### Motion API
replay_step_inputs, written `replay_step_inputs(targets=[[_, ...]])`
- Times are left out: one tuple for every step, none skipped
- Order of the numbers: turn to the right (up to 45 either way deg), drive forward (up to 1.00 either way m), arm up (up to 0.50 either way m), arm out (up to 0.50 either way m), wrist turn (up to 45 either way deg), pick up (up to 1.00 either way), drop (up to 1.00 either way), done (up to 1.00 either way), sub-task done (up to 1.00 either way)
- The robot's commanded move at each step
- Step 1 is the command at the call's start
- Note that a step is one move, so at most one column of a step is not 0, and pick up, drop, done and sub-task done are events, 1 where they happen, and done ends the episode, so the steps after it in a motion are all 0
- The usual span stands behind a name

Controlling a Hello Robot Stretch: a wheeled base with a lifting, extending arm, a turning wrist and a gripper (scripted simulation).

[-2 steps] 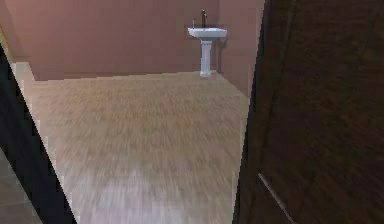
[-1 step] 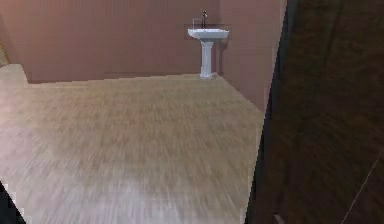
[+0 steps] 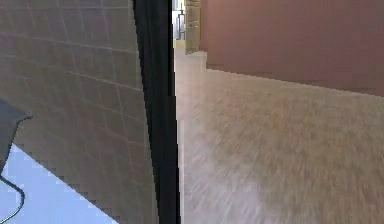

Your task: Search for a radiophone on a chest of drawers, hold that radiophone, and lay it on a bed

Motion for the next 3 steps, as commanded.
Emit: replay_step_inputs(targets=[[-30.0,0.0,0.0,0.0,0.0,0.0,0.0,0.0,0.0],[0.0,0.1,0.0,0.0,0.0,0.0,0.0,0.0,0.0],[-45.0,0.0,0.0,0.0,0.0,0.0,0.0,0.0,0.0]])
